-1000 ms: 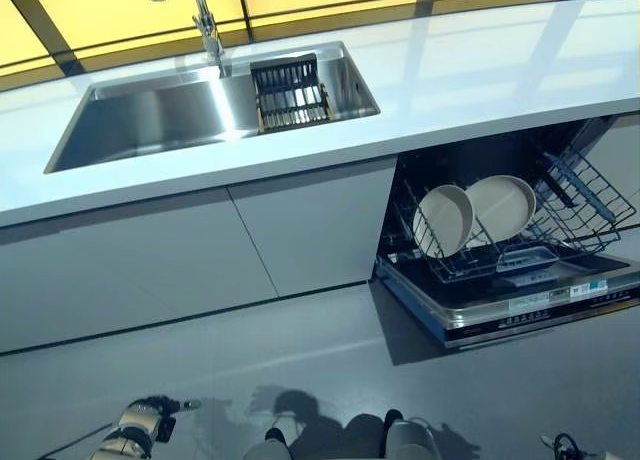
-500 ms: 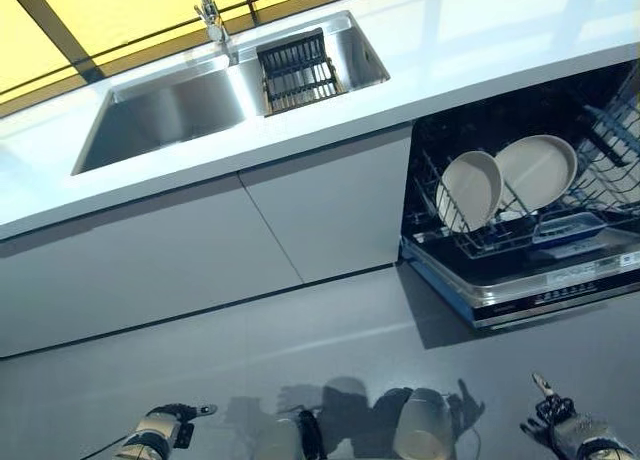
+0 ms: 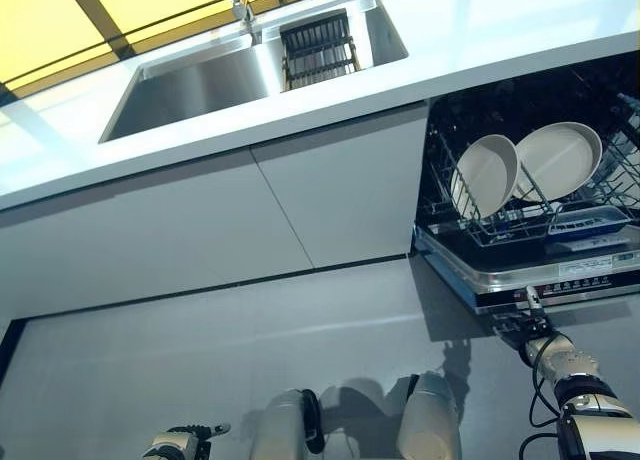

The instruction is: Take plates into dishwasher

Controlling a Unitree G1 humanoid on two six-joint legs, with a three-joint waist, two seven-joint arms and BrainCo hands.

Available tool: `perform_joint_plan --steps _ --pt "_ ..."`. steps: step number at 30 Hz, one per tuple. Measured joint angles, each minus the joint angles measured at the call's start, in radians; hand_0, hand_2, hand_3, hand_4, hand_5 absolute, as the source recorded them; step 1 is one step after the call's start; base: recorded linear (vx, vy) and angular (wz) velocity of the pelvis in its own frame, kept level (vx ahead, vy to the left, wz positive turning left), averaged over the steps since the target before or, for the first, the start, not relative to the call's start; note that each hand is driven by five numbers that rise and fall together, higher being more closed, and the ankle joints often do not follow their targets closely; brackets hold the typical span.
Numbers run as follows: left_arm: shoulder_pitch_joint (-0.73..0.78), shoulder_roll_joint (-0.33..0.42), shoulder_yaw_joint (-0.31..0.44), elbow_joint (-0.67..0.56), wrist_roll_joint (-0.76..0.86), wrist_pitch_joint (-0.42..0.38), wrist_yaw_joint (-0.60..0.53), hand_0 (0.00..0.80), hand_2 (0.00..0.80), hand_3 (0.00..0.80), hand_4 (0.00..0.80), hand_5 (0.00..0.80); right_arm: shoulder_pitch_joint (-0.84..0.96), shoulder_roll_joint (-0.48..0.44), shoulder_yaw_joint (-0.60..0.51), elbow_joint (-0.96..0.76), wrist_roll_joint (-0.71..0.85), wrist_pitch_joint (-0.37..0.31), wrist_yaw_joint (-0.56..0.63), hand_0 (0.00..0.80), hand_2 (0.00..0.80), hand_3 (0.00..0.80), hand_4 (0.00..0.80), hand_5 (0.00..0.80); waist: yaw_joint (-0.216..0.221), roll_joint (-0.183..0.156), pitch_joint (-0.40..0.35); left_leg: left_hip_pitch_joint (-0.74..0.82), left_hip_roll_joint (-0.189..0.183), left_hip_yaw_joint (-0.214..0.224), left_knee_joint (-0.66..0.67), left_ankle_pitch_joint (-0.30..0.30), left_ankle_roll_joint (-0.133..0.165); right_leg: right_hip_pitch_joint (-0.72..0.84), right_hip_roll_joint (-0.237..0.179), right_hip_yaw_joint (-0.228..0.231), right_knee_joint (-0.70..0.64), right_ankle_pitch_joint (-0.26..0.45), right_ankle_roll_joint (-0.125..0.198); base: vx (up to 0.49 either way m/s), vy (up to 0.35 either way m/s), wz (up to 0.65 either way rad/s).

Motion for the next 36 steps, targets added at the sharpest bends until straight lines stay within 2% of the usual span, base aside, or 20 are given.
perform_joint_plan --steps 4,6,7,9,11,12,13,14,15,16,18,20,21,24,26,28,31,35,36 --pt "-0.014 0.002 -0.005 -0.001 0.0 0.012 0.009 0.0 0.0 0.0 0.0 0.0 -0.014 -0.011 0.041 0.0 0.008 -0.007 0.0 0.0 0.0 0.0 0.0 0.0 0.026 -0.015 0.011 -0.022 0.002 -0.029 0.013 0.001 0.001 -0.003 -0.002 -0.029 0.008 0.006 -0.014 -0.021 -0.094 0.1" --pt "-0.008 0.003 -0.008 -0.004 0.0 0.019 0.009 0.0 0.0 0.0 0.0 0.0 -0.025 -0.018 0.063 0.0 0.012 -0.009 0.01 0.0 0.0 0.0 0.0 0.0 0.032 -0.023 0.017 -0.039 0.001 -0.029 0.078 -0.009 0.016 -0.001 -0.004 -0.045 0.013 0.01 -0.02 0.016 -0.053 -0.02" --pt "-0.008 0.007 -0.008 -0.004 0.001 0.022 0.011 0.0 0.0 0.0 0.0 0.0 -0.028 -0.019 0.076 -0.001 0.029 -0.018 0.025 0.0 0.0 0.0 0.0 0.0 0.043 -0.025 0.018 -0.04 -0.003 -0.034 0.08 -0.02 -0.003 0.001 -0.003 -0.052 0.022 0.011 -0.019 0.047 -0.046 -0.03" --pt "-0.014 0.015 -0.008 -0.023 0.002 0.021 0.014 0.0 0.0 0.0 0.0 0.0 -0.044 -0.032 0.085 -0.001 0.037 -0.022 0.028 0.0 0.0 0.0 0.0 0.0 0.063 -0.036 0.023 -0.042 -0.004 -0.044 0.063 -0.015 0.006 0.004 -0.001 -0.058 0.017 0.014 -0.019 0.06 -0.027 0.1" --pt "-0.015 0.031 -0.008 -0.032 0.009 0.022 0.015 0.0 0.0 0.0 0.0 0.0 -0.067 -0.035 0.089 -0.001 0.041 -0.027 0.03 0.0 0.0 0.0 0.0 0.0 0.058 -0.055 0.028 -0.032 -0.007 -0.041 0.06 -0.007 0.017 0.026 -0.012 -0.073 -0.005 0.021 -0.027 -0.005 -0.009 0.31" --pt "-0.008 0.035 -0.012 -0.037 0.01 0.022 0.015 0.0 0.0 0.0 0.0 0.0 -0.084 -0.039 0.088 -0.001 0.044 -0.027 0.037 0.0 0.0 0.0 0.0 0.0 0.056 -0.058 0.03 -0.03 -0.006 -0.033 0.098 -0.015 0.034 0.035 -0.018 -0.085 -0.005 0.023 -0.029 -0.006 -0.001 0.07" --pt "-0.001 0.037 -0.022 -0.036 0.011 0.023 0.015 0.0 0.0 0.0 0.0 0.0 -0.105 -0.042 0.088 -0.001 0.044 -0.029 0.058 0.0 0.0 0.0 0.0 0.0 0.058 -0.055 0.029 -0.022 -0.006 -0.007 0.14 -0.041 0.048 0.037 -0.02 -0.092 0.005 0.023 -0.03 0.064 -0.001 -0.1" --pt "-0.003 0.042 -0.025 -0.032 0.012 0.023 0.013 0.0 0.0 0.0 0.0 0.0 -0.124 -0.044 0.089 -0.003 0.044 -0.034 0.082 0.0 0.0 0.0 0.0 0.0 0.061 -0.055 0.031 -0.021 -0.004 -0.015 0.136 -0.064 0.027 0.042 -0.017 -0.096 0.011 0.025 -0.027 0.056 -0.001 -0.06" --pt "-0.005 0.044 -0.025 -0.038 0.012 0.021 0.011 0.0 0.0 0.0 0.0 0.0 -0.135 -0.054 0.089 -0.013 0.044 -0.038 0.096 0.0 0.0 0.0 0.0 0.0 0.066 -0.056 0.03 -0.021 -0.007 -0.024 0.127 -0.063 0.029 0.049 -0.014 -0.099 0.01 0.026 -0.026 0.056 -0.001 0.12" --pt "-0.007 0.055 -0.026 -0.049 0.012 0.02 0.004 0.0 0.0 0.0 0.0 0.0 -0.154 -0.064 0.088 -0.013 0.044 -0.04 0.102 0.0 0.0 0.0 0.0 0.0 0.072 -0.065 0.027 -0.023 -0.01 -0.019 0.123 -0.058 0.037 0.06 -0.012 -0.093 0.024 0.004 -0.032 0.042 -0.002 0.25" --pt "-0.012 0.067 -0.025 -0.063 0.028 0.016 -0.004 0.0 0.0 0.0 0.0 0.0 -0.213 -0.074 0.084 -0.014 0.043 -0.049 0.114 0.0 0.0 0.0 0.0 0.0 0.081 -0.069 0.028 -0.015 -0.014 -0.009 0.124 -0.053 0.042 0.071 -0.016 -0.1 0.015 -0.011 -0.025 0.036 0.002 0.15" --pt "-0.006 0.069 -0.026 -0.059 0.042 0.019 -0.009 0.0 0.0 0.0 0.0 0.0 -0.267 -0.078 0.071 -0.098 0.044 -0.06 0.209 0.0 0.0 0.0 0.0 0.0 0.082 -0.062 0.022 -0.015 -0.011 -0.006 0.168 -0.064 0.055 0.075 -0.016 -0.116 0.016 -0.009 -0.028 0.051 0.006 0.05" --pt "-0.01 0.072 -0.026 -0.061 0.049 0.02 -0.015 0.0 0.0 0.0 0.0 0.0 -0.331 -0.078 0.068 -0.148 0.043 -0.064 0.255 0.0 0.0 0.0 0.0 0.0 0.087 -0.06 0.017 -0.01 -0.009 -0.01 0.156 -0.083 0.042 0.083 -0.016 -0.123 0.017 -0.008 -0.025 0.042 0.005 0.14" --pt "-0.014 0.087 -0.027 -0.065 0.049 0.011 -0.027 0.0 0.0 0.0 0.0 0.0 -0.461 -0.079 0.067 -0.169 0.041 -0.064 0.292 0.0 0.0 0.0 0.0 0.0 0.092 -0.082 -0.01 0.02 -0.013 -0.008 0.124 -0.072 0.055 0.119 -0.008 -0.122 -0.015 -0.006 -0.019 0.028 0.002 0.32" --pt "-0.011 0.098 -0.028 -0.065 0.051 0.011 -0.034 0.0 0.0 0.0 0.0 0.0 -0.487 -0.08 0.067 -0.17 0.027 -0.061 0.296 0.0 0.0 0.0 0.0 0.0 0.117 -0.094 -0.037 0.03 -0.01 0.0 0.107 -0.065 0.053 0.123 0.002 -0.112 -0.031 -0.008 -0.016 0.011 -0.002 0.19" --pt "-0.007 0.1 -0.046 -0.069 0.061 0.013 -0.047 0.0 0.0 0.0 0.0 0.0 -0.492 -0.076 0.069 -0.17 -0.022 -0.049 0.294 0.0 0.0 0.0 0.0 0.0 0.141 -0.101 -0.047 0.065 -0.009 0.012 0.073 -0.06 0.051 0.157 0.017 -0.1 -0.07 0.004 -0.007 0.0 0.0 0.0" --pt "-0.003 0.1 -0.046 -0.074 0.071 0.014 -0.053 0.0 0.0 0.0 0.0 0.0 -0.457 -0.071 0.076 -0.16 -0.139 -0.015 0.297 0.0 0.0 0.0 0.0 0.0 0.139 -0.106 -0.059 0.107 -0.01 0.025 0.001 -0.038 0.053 0.202 0.035 -0.099 -0.155 0.039 0.002 0.005 -0.006 -0.06" --pt "-0.006 0.1 -0.046 -0.076 0.071 0.015 -0.054 0.0 0.0 0.0 0.0 0.0 -0.38 -0.068 0.131 -0.151 -0.36 0.02 0.315 0.0 0.0 0.0 0.0 0.0 0.134 -0.12 -0.087 0.163 -0.012 0.049 -0.123 0.015 0.047 0.248 0.063 -0.098 -0.283 0.1 0.013 -0.015 0.004 -0.12" --pt "-0.006 0.101 -0.046 -0.076 0.071 0.014 -0.053 0.0 0.0 0.0 0.0 0.0 -0.33 -0.063 0.169 -0.151 -0.453 0.033 0.337 0.0 0.0 0.0 0.0 0.0 0.134 -0.128 -0.106 0.195 -0.013 0.06 -0.199 0.049 0.043 0.273 0.08 -0.099 -0.359 0.135 0.014 -0.025 0.03 -0.14"
